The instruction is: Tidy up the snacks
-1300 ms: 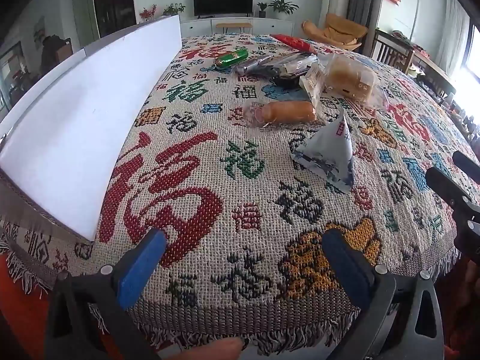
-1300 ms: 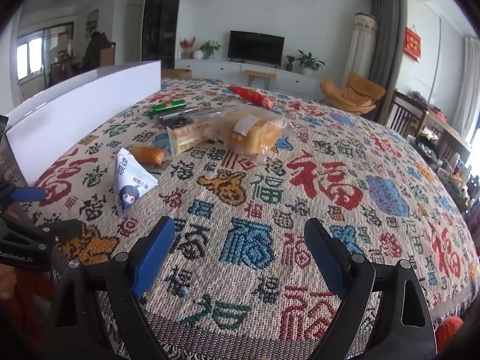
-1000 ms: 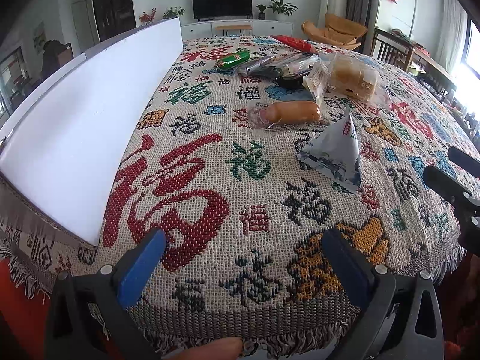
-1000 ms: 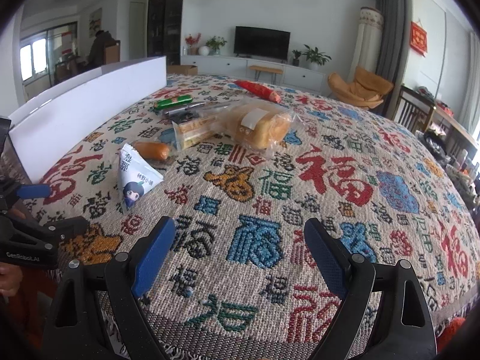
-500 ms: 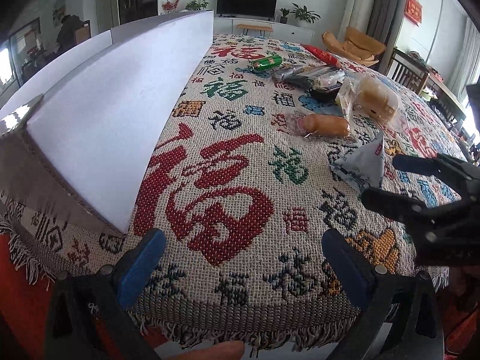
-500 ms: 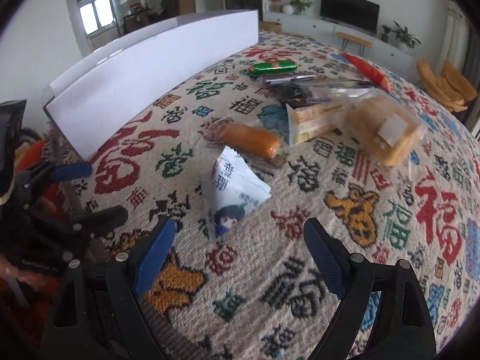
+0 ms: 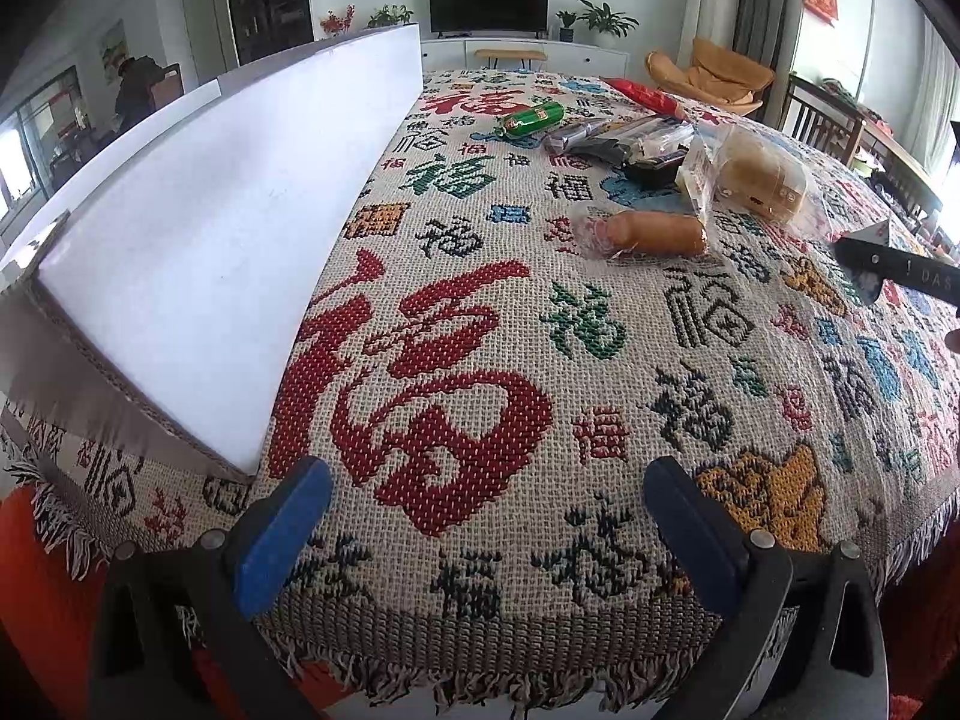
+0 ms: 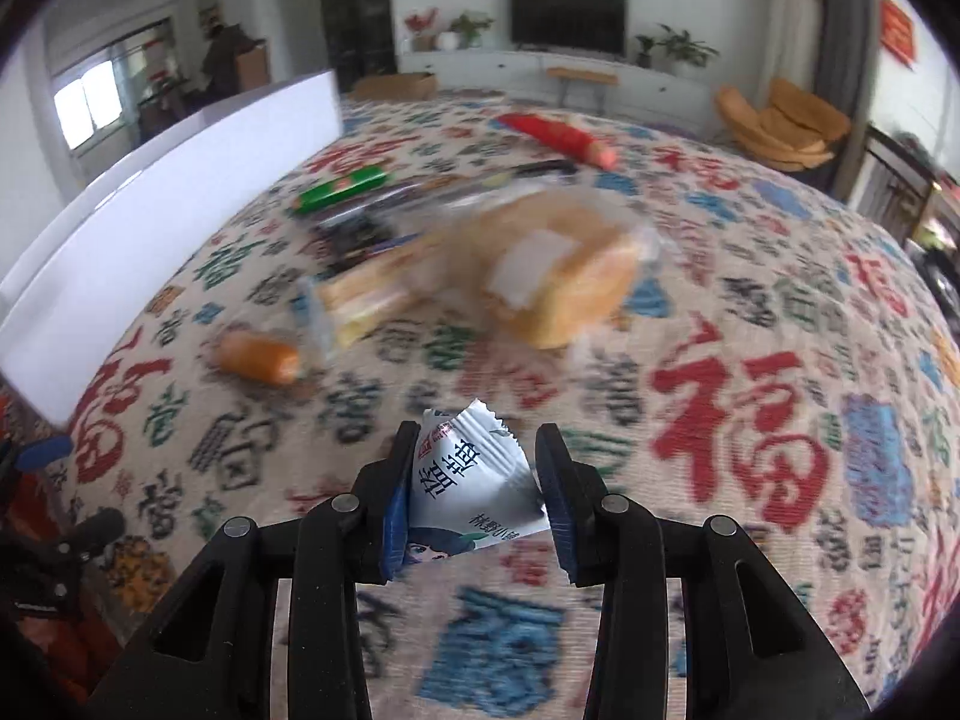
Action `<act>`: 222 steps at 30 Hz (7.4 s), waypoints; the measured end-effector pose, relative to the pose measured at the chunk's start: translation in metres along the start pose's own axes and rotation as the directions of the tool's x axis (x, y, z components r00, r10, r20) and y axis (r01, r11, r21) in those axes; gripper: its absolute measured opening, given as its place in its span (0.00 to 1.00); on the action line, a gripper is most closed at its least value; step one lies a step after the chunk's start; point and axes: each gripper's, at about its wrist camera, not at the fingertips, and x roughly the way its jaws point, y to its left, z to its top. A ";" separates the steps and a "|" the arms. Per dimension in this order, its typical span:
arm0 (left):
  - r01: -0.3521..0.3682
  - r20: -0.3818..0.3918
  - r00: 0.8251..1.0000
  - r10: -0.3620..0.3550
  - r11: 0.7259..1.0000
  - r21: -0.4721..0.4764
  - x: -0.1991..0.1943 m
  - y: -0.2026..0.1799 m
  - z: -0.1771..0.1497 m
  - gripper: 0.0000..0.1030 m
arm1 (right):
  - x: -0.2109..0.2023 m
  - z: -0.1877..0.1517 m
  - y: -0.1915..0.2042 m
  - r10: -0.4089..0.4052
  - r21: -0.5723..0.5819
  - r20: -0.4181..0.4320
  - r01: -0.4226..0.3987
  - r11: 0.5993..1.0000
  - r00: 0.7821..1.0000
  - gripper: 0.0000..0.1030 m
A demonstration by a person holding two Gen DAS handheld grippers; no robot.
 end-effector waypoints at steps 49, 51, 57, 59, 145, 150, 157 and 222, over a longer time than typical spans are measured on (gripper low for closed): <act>0.318 -0.167 0.948 -0.272 0.839 0.441 0.062 -0.113 0.107 0.44 | 0.023 -0.010 -0.070 -0.112 0.212 -0.035 0.117 0.970 0.993 0.82; 0.327 -0.152 0.945 -0.290 0.853 0.407 0.056 -0.109 0.103 0.40 | 0.019 -0.012 -0.076 -0.048 0.241 -0.005 0.048 0.969 0.999 0.83; 0.403 -0.098 0.915 -0.392 0.896 0.184 0.034 -0.057 0.084 0.40 | -0.006 -0.030 -0.106 0.177 0.321 0.007 -0.170 0.932 0.984 0.81; 0.419 -0.078 0.908 -0.412 0.898 0.135 0.032 -0.048 0.084 0.40 | -0.008 -0.028 -0.104 0.168 0.299 -0.035 -0.150 0.942 0.985 0.81; 0.134 -0.014 0.991 -0.133 0.977 0.165 0.075 -0.077 0.095 1.00 | 0.034 0.001 -0.086 -0.233 0.279 -0.078 0.246 0.928 0.969 0.84; 0.133 -0.014 0.991 -0.133 0.977 0.164 0.075 -0.077 0.095 1.00 | 0.035 0.001 -0.086 -0.233 0.279 -0.078 0.245 0.928 0.969 0.84; 0.134 -0.015 0.991 -0.133 0.977 0.164 0.075 -0.077 0.095 1.00 | 0.034 0.001 -0.086 -0.232 0.279 -0.078 0.245 0.928 0.969 0.84; 0.250 -0.139 0.966 -0.218 0.921 0.299 0.127 -0.112 0.195 0.35 | 0.037 0.001 -0.086 -0.207 0.284 -0.074 0.219 0.933 0.976 0.89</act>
